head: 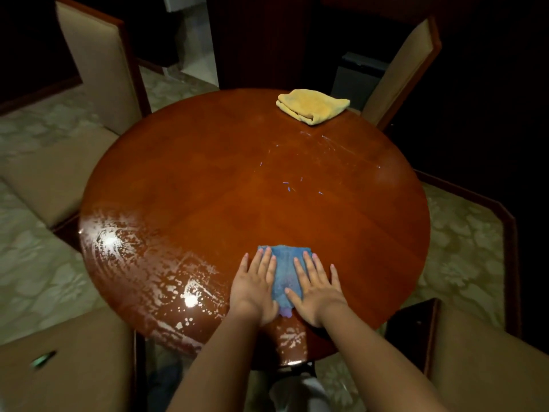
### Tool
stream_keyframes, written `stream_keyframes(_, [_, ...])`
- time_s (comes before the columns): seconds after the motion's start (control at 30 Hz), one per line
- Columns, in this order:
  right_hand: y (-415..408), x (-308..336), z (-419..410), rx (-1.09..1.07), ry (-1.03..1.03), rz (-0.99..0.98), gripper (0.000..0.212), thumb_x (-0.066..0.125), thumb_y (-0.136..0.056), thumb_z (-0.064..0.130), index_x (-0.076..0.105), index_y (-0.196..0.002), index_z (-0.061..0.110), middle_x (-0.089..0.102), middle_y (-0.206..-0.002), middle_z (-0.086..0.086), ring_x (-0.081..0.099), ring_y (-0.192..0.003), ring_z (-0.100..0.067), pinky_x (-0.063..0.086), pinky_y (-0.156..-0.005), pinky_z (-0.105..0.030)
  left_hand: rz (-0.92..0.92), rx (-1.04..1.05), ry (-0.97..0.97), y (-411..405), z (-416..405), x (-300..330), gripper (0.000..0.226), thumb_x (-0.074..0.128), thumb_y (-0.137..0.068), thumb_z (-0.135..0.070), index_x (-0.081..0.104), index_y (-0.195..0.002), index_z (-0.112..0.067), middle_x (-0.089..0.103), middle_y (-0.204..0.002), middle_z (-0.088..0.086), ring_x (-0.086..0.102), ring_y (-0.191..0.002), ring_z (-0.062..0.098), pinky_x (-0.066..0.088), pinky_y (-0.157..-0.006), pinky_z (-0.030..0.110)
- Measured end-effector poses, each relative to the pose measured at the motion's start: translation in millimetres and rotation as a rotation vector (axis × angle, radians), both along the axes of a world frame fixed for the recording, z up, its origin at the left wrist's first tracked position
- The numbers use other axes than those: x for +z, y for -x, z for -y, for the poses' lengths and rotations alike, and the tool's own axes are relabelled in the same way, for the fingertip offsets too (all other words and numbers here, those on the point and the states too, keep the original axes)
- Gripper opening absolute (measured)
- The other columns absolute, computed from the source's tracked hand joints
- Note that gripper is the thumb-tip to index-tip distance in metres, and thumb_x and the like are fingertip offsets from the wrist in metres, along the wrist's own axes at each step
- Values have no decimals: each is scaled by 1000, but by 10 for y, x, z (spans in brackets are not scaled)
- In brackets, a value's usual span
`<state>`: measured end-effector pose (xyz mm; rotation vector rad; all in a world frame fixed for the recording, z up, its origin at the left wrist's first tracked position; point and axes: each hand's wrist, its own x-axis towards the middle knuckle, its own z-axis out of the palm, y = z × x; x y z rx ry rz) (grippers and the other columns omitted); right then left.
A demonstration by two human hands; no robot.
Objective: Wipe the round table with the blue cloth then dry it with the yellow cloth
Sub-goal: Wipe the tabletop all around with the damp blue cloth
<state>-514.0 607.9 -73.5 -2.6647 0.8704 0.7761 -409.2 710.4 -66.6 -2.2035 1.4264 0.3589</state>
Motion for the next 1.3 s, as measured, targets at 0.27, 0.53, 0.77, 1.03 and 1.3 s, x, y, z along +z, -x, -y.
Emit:
stream_keyframes(0.27, [-650,-20,408,34,29,8,70,13,-98,55,-21,-148,21,-30,-154,1,-30,-140,-17,-16,-112,-47,-13,48,-10,-623,439,0,85,21,-93,-56,-19,-148,-5,-25,-155,12,-23,-143,25,-7,-116,49])
stream_keyframes(0.53, [-1215,-38,412,125,68,25,69,12,-97,56,-22,-148,22,-30,-154,0,-29,-140,-18,-16,-112,-47,-19,160,-22,-1056,338,53,92,23,-91,-64,-17,-148,-5,-23,-156,11,-20,-144,25,-7,-116,50])
stream_keyframes(0.77, [-1312,-44,-336,219,42,46,69,12,-98,55,-22,-147,21,-31,-153,-1,-30,-140,-20,-16,-111,-48,-18,278,-60,-1052,-446,55,96,25,-90,-67,-17,-148,-5,-22,-156,11,-19,-145,25,-6,-117,49])
stream_keyframes(1.03, [-1013,-37,-1010,309,36,54,69,13,-98,56,-20,-148,23,-31,-153,1,-28,-140,-19,-15,-112,-49,-29,384,-77,-631,-1190,75,91,21,-92,-63,-20,-147,-3,-26,-154,14,-21,-144,28,-8,-117,47])
stream_keyframes(1.3, [-499,-17,-1216,289,30,17,69,10,-97,59,-22,-147,25,-33,-152,2,-30,-139,-18,-16,-111,-49,17,305,-102,-197,-1392,127,97,18,-89,-68,-21,-146,-1,-25,-155,15,-22,-143,29,-6,-117,48])
